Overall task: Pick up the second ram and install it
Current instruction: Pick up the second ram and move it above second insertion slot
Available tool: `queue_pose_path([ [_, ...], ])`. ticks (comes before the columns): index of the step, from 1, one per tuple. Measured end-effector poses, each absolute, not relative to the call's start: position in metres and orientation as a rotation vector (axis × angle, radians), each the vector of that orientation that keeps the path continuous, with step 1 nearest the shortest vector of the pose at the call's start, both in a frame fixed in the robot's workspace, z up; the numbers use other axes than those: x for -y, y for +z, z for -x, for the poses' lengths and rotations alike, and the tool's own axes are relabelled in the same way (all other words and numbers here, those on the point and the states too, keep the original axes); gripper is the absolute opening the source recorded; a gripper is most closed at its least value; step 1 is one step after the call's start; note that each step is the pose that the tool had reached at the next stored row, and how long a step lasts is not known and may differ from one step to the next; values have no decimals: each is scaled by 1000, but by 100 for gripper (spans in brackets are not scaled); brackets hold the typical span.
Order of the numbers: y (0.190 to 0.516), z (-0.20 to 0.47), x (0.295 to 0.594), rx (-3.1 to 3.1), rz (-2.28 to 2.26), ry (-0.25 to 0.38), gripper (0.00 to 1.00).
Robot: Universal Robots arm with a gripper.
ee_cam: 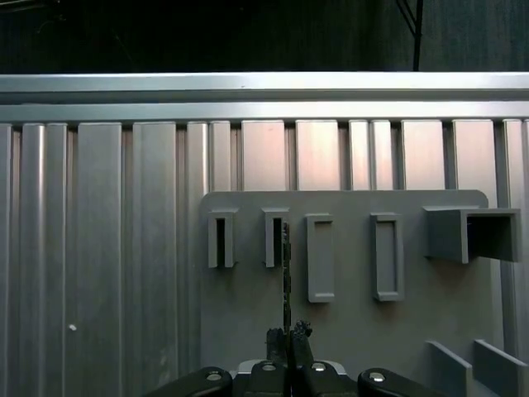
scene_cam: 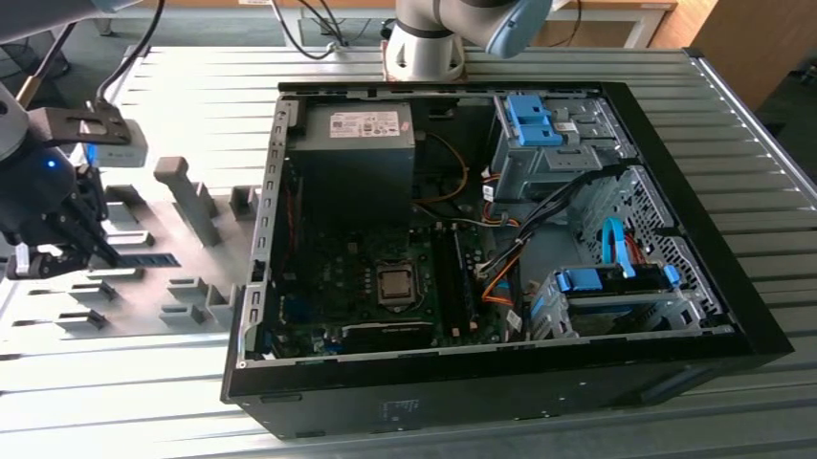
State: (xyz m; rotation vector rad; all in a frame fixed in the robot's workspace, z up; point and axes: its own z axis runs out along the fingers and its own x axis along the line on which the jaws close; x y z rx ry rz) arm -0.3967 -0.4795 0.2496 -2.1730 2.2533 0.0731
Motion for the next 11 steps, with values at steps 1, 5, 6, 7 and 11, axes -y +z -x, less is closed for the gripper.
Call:
queue_pose_path([
  [1,250,397,480,-2253,2173,73,14],
  [5,252,397,480,-2253,2173,73,14],
  [6,252,397,480,-2253,2173,73,14],
  [7,253,397,479,-2253,2173,73,14],
  [11,255,397,480,-2253,2173,73,14],
])
